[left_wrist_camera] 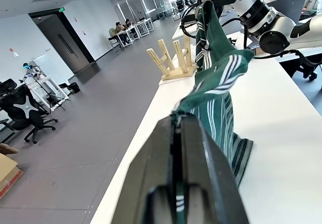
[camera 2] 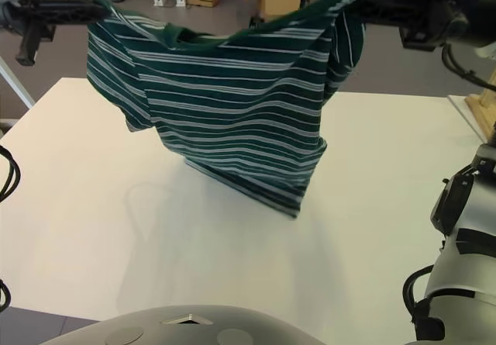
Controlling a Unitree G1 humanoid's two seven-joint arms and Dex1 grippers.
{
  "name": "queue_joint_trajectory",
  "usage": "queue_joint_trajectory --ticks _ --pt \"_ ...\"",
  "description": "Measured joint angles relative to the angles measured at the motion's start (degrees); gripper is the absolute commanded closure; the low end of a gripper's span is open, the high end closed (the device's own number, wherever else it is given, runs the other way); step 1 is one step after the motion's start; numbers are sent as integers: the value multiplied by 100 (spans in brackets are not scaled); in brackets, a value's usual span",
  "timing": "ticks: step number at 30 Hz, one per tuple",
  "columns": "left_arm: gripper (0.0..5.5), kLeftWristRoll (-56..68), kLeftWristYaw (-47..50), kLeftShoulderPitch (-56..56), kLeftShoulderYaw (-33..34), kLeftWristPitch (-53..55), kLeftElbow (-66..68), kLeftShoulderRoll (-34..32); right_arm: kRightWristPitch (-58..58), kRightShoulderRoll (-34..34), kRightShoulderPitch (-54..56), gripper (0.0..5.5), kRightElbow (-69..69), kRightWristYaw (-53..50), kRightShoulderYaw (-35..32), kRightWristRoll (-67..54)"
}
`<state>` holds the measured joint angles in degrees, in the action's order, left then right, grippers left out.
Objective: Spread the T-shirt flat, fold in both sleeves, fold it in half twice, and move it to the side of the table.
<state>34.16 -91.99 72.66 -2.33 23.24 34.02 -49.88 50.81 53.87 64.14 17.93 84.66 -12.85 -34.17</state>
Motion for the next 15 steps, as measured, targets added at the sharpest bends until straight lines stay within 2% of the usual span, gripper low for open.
queue_joint_trajectory --ticks 3,7,10,15 --pt "549 -135 8 424 135 -248 528 89 -199 -18 393 550 508 -205 -32 41" --pt "549 -868 222 986 143 -1378 1983 620 -1199 -258 756 550 1629 -511 327 645" --pt "549 -1506 857 1277 131 -2273 3162 1181 -2313 -611 1116 550 2951 -949 623 1336" --pt "549 -2379 2018 1437 65 -2998 4028 1535 -3571 -969 1880 550 4494 -1629 699 1916"
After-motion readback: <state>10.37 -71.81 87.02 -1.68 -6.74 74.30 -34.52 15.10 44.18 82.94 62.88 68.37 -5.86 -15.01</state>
